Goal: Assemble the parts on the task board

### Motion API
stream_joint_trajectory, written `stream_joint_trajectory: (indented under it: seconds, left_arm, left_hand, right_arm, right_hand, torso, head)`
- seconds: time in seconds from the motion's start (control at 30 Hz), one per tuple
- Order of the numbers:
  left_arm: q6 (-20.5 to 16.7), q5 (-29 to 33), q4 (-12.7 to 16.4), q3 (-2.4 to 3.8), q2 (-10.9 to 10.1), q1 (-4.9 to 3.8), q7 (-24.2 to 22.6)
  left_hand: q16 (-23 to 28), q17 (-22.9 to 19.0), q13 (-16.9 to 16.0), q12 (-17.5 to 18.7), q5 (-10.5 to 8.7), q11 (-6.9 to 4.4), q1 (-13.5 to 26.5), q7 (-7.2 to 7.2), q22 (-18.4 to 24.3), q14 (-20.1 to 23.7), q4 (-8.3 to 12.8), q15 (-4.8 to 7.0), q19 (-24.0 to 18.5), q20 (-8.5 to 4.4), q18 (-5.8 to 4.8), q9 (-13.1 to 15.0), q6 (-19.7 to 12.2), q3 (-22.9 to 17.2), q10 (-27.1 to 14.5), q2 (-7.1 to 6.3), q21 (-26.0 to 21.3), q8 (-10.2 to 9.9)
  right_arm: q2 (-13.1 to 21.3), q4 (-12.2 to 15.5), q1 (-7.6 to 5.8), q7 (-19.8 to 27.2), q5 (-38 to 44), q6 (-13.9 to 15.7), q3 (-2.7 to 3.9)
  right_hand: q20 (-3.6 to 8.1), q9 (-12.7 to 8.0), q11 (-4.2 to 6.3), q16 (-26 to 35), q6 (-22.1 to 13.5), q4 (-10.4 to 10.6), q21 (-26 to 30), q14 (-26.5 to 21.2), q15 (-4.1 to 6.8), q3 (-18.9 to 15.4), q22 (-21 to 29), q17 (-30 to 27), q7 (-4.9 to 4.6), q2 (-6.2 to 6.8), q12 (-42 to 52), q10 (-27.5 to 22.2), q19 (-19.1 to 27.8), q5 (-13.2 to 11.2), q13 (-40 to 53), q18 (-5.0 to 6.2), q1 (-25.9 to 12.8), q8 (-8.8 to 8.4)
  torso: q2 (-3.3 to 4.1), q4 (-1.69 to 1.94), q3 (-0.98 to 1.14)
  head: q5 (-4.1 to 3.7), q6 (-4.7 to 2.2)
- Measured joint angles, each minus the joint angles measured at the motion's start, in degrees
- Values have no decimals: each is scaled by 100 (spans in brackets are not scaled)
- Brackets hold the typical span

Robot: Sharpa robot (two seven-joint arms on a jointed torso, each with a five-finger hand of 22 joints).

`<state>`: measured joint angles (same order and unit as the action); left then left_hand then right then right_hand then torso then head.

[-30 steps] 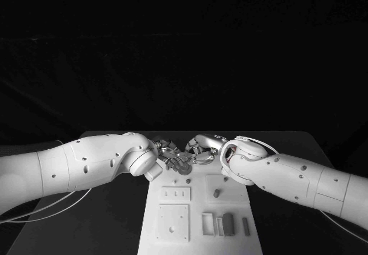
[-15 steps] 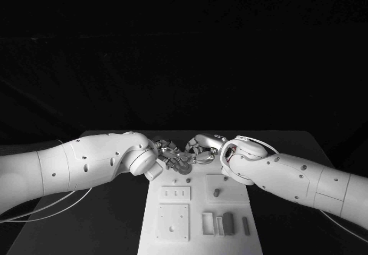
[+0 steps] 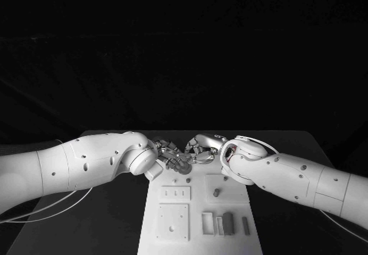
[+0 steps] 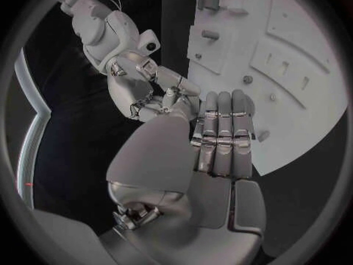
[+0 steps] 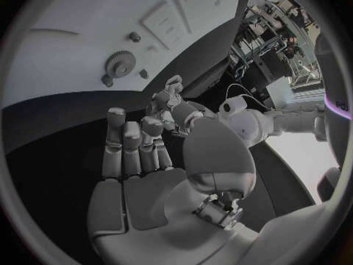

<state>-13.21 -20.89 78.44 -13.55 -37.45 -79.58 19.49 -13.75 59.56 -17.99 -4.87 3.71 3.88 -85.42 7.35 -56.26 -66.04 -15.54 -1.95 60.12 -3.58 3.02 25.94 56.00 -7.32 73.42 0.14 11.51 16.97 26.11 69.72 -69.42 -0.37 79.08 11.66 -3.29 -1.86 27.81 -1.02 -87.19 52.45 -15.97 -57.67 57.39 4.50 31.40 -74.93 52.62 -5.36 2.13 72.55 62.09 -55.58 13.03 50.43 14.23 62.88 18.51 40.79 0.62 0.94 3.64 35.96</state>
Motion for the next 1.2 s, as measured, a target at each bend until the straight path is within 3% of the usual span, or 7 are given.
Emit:
stream_joint_trajectory:
  seconds: [0.27,0.87,0.97,1.1,1.2]
  left_arm:
    - [-71,246,-10,-4,4,4,-7]
    - [-214,631,-26,-6,10,9,-34]
    - [-225,653,-33,-6,12,9,-41]
    - [-246,669,-55,3,11,1,-61]
    - [-252,673,-61,3,3,0,-70]
  left_hand:
    - [-23,20,-8,0,-67,0,-342,-11,-22,0,68,0,21,-21,-80,-12,52,-259,80,-71,0,8]
    - [-130,102,-64,-46,-110,-97,-521,9,-103,-104,101,63,94,-53,-93,60,73,-365,293,-57,-23,129]
    - [-152,128,-78,-63,-82,-125,-529,30,-127,-123,102,83,113,-72,-93,61,93,-366,328,-51,-23,141]
    - [-201,183,-105,-90,-77,-153,-537,35,-170,-173,204,133,134,-92,-84,63,99,-467,400,-60,13,184]
    - [-241,235,-127,-92,26,-174,-543,59,-205,-194,205,154,154,-113,-84,63,122,-468,446,-68,13,185]
  right_arm:
    - [-23,-21,-1,-27,26,0,2]
    - [-33,-39,-3,-40,52,8,0]
    - [-33,-51,-2,-46,54,11,-9]
    - [-16,-53,12,-48,55,19,-21]
    - [7,-49,16,-48,56,39,-22]
  right_hand:
    - [0,9,0,0,-1,-1,0,1,-1,-1,0,-5,-1,1,0,0,0,-1,-5,0,1,21]
    - [0,3,0,0,-9,-8,0,16,7,-8,1,-15,-9,61,0,0,0,-1,-14,-1,-59,10]
    - [0,-21,-16,0,-124,3,0,12,1,-19,1,-35,-124,154,-28,-16,0,-20,-40,-1,-153,-113]
    - [-15,-109,-147,32,-319,1,16,-84,-94,-144,2,-47,-320,260,-57,-147,16,-39,-60,-41,-256,-308]
    - [-32,-162,-213,33,-418,-3,44,-135,-145,-194,2,-50,-364,331,-72,-214,33,-39,-63,-33,-239,-422]
  torso:
    - [-3,0,-2]
    - [-1,-3,4]
    - [0,-3,5]
    - [0,-5,5]
    - [0,-4,4]
  head:
    - [-2,3]
    - [-24,0]
    - [-27,-1]
    - [-32,-1]
    - [-36,5]
